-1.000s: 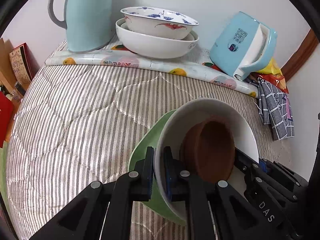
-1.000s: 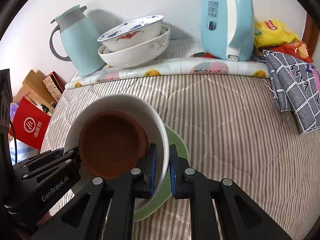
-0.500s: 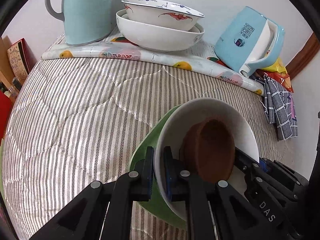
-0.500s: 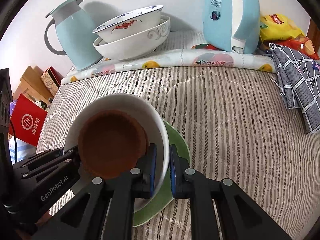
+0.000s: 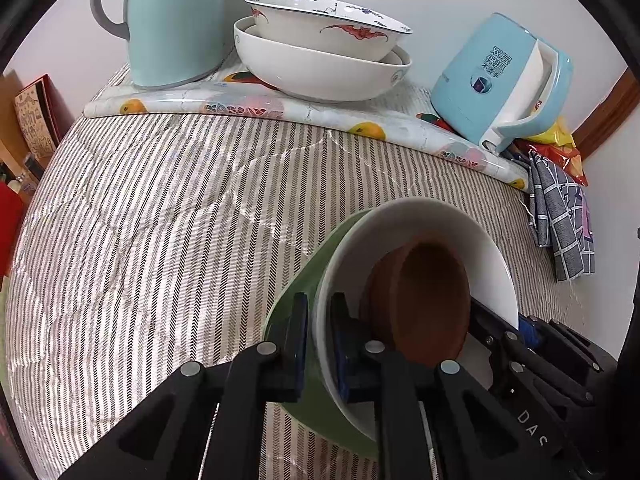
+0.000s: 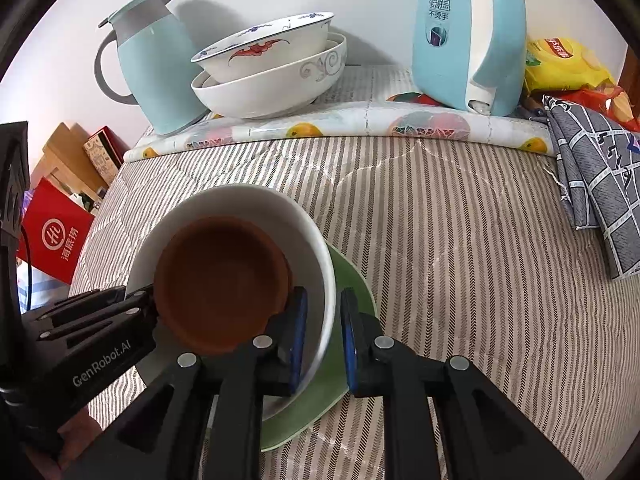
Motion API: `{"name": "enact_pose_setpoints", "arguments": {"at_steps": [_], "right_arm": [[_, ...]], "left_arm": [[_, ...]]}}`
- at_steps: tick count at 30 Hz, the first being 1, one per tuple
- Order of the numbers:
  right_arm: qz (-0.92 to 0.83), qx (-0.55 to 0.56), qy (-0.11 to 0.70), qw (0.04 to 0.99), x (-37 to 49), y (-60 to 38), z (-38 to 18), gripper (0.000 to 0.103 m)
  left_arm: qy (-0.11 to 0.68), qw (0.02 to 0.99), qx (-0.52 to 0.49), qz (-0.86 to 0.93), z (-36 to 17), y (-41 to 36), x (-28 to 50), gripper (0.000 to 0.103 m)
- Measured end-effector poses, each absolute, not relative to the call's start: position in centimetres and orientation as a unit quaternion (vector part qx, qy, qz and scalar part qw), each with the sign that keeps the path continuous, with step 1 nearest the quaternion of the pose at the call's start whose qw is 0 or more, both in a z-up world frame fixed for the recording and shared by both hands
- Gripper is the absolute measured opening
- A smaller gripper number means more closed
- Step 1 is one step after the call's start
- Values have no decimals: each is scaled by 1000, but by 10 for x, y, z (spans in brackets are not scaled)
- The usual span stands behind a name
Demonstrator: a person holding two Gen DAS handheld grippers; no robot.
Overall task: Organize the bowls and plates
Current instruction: 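Lower the white bowl with both tools onto the green plate, then open both tools and pull them back from the white bowl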
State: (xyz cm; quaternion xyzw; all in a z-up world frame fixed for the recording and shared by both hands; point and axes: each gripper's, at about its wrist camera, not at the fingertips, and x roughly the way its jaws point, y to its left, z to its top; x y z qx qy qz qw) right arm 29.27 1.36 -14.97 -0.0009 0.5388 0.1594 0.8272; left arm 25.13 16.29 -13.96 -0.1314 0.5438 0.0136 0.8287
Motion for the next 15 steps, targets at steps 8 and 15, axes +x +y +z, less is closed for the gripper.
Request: {"name": "enact_pose_setpoints", "arguments": {"at_steps": [8,15], "right_arm": [[158,-7,532,832,288,10,-141,21],[162,-3,526,835,277,5,-133,22]], "left_arm": [[545,828,-130,17,-134,163,247,14],[536,834,-128,25,-123,165,237,19]]}}
